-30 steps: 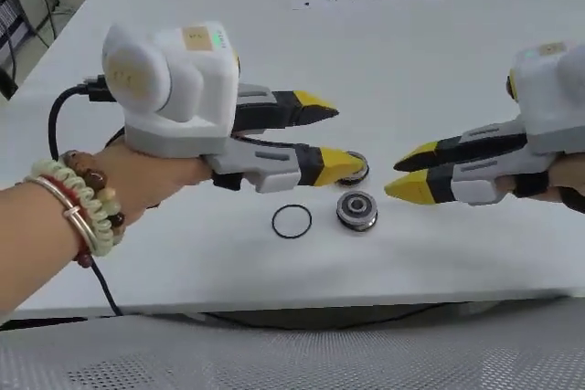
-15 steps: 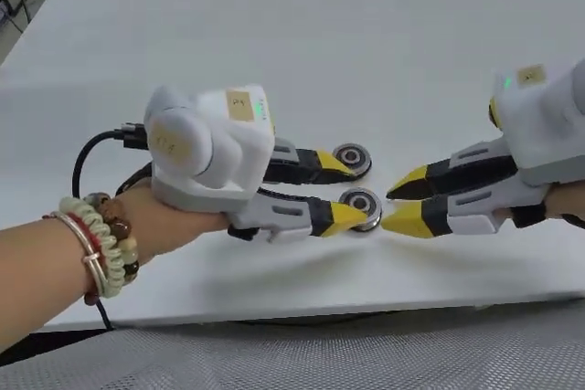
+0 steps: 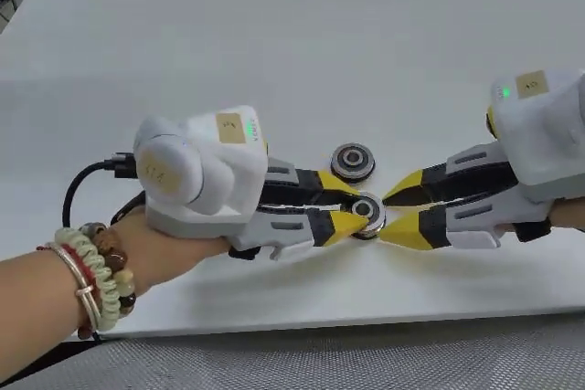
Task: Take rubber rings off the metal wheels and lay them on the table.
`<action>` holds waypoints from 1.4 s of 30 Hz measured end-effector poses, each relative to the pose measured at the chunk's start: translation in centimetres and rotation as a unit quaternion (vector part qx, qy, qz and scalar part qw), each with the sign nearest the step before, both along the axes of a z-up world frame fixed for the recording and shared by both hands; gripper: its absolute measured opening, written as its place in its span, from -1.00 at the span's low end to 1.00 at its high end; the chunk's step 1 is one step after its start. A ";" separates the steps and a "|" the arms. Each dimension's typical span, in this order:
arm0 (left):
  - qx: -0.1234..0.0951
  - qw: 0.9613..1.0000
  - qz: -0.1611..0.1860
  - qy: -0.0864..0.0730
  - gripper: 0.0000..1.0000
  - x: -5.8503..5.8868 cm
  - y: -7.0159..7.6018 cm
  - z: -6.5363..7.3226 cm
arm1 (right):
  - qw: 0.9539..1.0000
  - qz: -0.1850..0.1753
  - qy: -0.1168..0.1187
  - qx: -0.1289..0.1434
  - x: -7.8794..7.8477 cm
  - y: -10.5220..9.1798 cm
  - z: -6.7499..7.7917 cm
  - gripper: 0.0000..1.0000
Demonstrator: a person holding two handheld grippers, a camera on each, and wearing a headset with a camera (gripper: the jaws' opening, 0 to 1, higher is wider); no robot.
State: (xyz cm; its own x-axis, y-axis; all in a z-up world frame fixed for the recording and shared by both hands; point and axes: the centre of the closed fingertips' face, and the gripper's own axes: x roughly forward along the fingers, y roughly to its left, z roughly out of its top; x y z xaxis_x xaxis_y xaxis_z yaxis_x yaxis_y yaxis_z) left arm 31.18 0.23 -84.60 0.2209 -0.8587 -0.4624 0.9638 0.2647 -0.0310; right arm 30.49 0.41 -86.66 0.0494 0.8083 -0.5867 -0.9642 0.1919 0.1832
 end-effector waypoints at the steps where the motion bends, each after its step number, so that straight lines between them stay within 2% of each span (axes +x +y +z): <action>1: 0.001 1.000 0.000 -0.001 -0.71 0.0 0.0 0.0 | 1.000 0.003 -0.002 -0.004 0.0 0.0 -0.1 -0.64; 4: -0.003 1.000 0.008 0.006 -0.72 0.0 0.1 0.0 | 1.000 0.008 -0.007 -0.011 0.0 -0.1 -0.1 -0.71; 6: -0.004 1.000 0.010 0.003 -0.72 0.1 0.2 0.0 | 1.000 0.003 -0.004 -0.030 0.1 -0.7 -0.5 -0.91; 7: -0.005 1.000 0.009 0.003 -0.72 0.0 0.2 0.0 | 1.000 -0.001 0.004 -0.029 0.1 -0.7 -0.6 -0.98; 10: -0.008 1.000 0.010 0.006 -0.73 -0.1 0.3 0.0 | 1.000 -0.006 0.005 -0.026 0.0 -0.6 -0.6 -0.98; 12: -0.008 1.000 0.010 0.005 -0.73 -0.2 0.4 0.0 | 0.999 -0.028 0.012 -0.031 0.1 -0.6 -0.6 -1.00; 13: -0.008 1.000 0.010 0.004 -0.73 -0.2 0.4 0.0 | 0.999 -0.041 0.021 -0.030 0.1 -0.6 -0.6 -1.00; 16: -0.006 1.000 0.009 0.002 -0.73 -0.3 0.5 0.0 | 0.994 -0.085 0.070 -0.022 -0.1 -0.8 -0.7 -1.00; 18: -0.006 1.000 0.009 0.001 -0.73 -0.4 0.6 0.0 | 0.988 -0.113 0.108 0.003 0.0 -0.7 -0.6 -1.00; 19: -0.006 1.000 0.009 0.001 -0.73 -0.4 0.6 0.0 | 0.982 -0.126 0.138 0.017 0.0 -0.8 -0.6 -1.00; 20: -0.005 1.000 0.009 -0.001 -0.73 -0.5 0.6 0.0 | 0.972 -0.147 0.178 0.037 0.1 -0.9 -0.4 -1.00; 22: -0.004 1.000 0.010 -0.002 -0.74 -0.6 0.7 0.0 | 0.959 -0.164 0.221 0.071 0.3 -1.0 0.0 -1.00; 23: -0.004 1.000 0.010 -0.003 -0.74 -0.5 0.7 0.0 | 0.950 -0.175 0.239 0.094 0.5 -0.9 0.4 -1.00; 25: -0.005 1.000 0.009 -0.002 -0.74 -0.6 0.7 0.0 | 0.944 -0.169 0.253 0.129 0.6 -0.7 1.3 -1.00; 26: -0.005 1.000 0.007 -0.002 -0.74 -0.7 0.7 0.0 | 0.946 -0.167 0.254 0.114 0.3 -1.0 0.7 -1.00; 27: -0.004 1.000 0.003 -0.002 -0.75 -0.7 0.6 0.0 | 0.943 -0.167 0.264 0.119 0.1 -0.9 0.7 -1.00; 28: -0.002 1.000 0.002 -0.003 -0.75 -0.8 0.6 0.0 | 0.933 -0.170 0.289 0.134 -0.1 -0.7 1.1 -1.00; 29: 0.002 1.000 0.001 -0.004 -0.75 -0.8 0.6 0.0 | 0.928 -0.171 0.298 0.145 -0.1 -0.5 1.4 -1.00; 31: 0.008 1.000 0.000 -0.009 -0.76 -0.8 0.5 0.0 | 0.937 -0.161 0.277 0.136 -0.2 -0.2 1.4 -1.00; 32: 0.009 1.000 -0.001 -0.008 -0.75 -0.8 0.5 0.0 | 0.940 -0.154 0.272 0.134 -0.2 0.2 1.7 -1.00; 37: 0.005 1.000 0.001 -0.008 -0.75 -0.7 0.5 0.0 | 0.945 -0.132 0.265 0.140 -0.4 1.1 2.4 -1.00; 38: 0.005 1.000 0.001 -0.008 -0.75 -0.8 0.5 0.0 | 0.944 -0.130 0.266 0.144 -0.4 1.1 2.5 -1.00; 39: 0.004 1.000 0.002 -0.008 -0.75 -0.7 0.5 0.0 | 0.939 -0.110 0.277 0.173 -0.8 1.7 3.6 -1.00; 40: 0.001 1.000 0.003 -0.008 -0.75 -0.7 0.5 0.0 | 0.937 -0.129 0.277 0.171 -0.3 1.8 3.6 -1.00; 41: -0.001 1.000 0.004 -0.005 -0.74 -0.7 0.4 0.0 | 0.951 -0.116 0.246 0.148 -0.3 1.5 3.0 -1.00; 42: -0.006 1.000 0.007 0.001 -0.73 -0.7 0.4 0.0 | 0.949 -0.118 0.252 0.149 -0.3 1.5 3.1 -1.00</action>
State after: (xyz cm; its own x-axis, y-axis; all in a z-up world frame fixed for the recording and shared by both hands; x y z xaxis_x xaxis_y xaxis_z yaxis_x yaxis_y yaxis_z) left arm 30.48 0.62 -84.58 0.2317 -0.8609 -0.4530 0.9603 0.2769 -0.0350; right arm 30.17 1.89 -83.53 0.0245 0.9434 -0.3309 -0.6764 0.2593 0.6894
